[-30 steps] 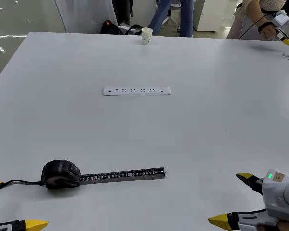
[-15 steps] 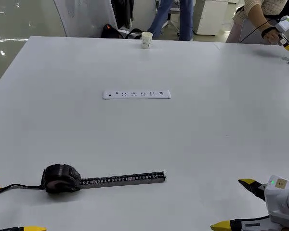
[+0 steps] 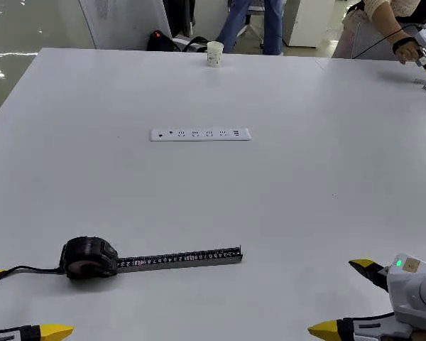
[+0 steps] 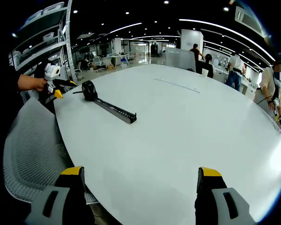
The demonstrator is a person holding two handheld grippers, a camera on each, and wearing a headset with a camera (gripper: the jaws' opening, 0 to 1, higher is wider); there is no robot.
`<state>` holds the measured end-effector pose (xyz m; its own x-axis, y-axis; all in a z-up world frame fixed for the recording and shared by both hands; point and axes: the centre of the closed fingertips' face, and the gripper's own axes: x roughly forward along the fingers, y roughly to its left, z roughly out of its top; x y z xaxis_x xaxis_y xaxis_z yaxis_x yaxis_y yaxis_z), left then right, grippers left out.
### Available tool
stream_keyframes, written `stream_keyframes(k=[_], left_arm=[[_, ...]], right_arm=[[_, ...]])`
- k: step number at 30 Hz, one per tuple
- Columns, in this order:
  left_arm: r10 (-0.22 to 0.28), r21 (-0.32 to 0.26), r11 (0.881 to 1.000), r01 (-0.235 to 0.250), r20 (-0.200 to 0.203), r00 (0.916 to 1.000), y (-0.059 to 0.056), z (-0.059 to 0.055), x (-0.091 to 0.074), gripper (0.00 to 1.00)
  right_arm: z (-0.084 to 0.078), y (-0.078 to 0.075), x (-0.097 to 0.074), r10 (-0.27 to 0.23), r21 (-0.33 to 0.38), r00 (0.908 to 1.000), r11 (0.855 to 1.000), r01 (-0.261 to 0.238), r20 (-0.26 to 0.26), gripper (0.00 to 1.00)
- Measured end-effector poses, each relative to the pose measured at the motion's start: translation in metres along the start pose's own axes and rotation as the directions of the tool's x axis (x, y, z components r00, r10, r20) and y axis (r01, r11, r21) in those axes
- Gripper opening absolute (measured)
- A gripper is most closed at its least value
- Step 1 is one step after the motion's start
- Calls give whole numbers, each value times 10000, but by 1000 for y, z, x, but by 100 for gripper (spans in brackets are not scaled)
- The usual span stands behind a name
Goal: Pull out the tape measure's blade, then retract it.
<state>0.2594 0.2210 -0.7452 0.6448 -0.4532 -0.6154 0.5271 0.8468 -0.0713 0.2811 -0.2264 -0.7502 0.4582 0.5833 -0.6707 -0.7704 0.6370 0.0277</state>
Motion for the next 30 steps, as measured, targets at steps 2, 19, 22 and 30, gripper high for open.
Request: stream_keyframes(k=[2,19,22,30], left_arm=[[12,-24,10000,-12,2,10000,0,0,0,99],[144,-328,9994,-145,-22,9999,-26,17,21,99],[143,-486,9987,-139,84,9999,-29,23,25,99],[422,-690,9968,-406,223,9989,-29,34,34,99]], right_arm=[[0,0,0,8,-6,10000,10000,-8,3,99],[14,-2,11,517,-915,9965,9941,-576,-654,99],[19,-4,13,727,-1116,9939,9904,-817,-827,99],[31,-8,22,1020,-1830,9859,9751,-1254,-1323,99]])
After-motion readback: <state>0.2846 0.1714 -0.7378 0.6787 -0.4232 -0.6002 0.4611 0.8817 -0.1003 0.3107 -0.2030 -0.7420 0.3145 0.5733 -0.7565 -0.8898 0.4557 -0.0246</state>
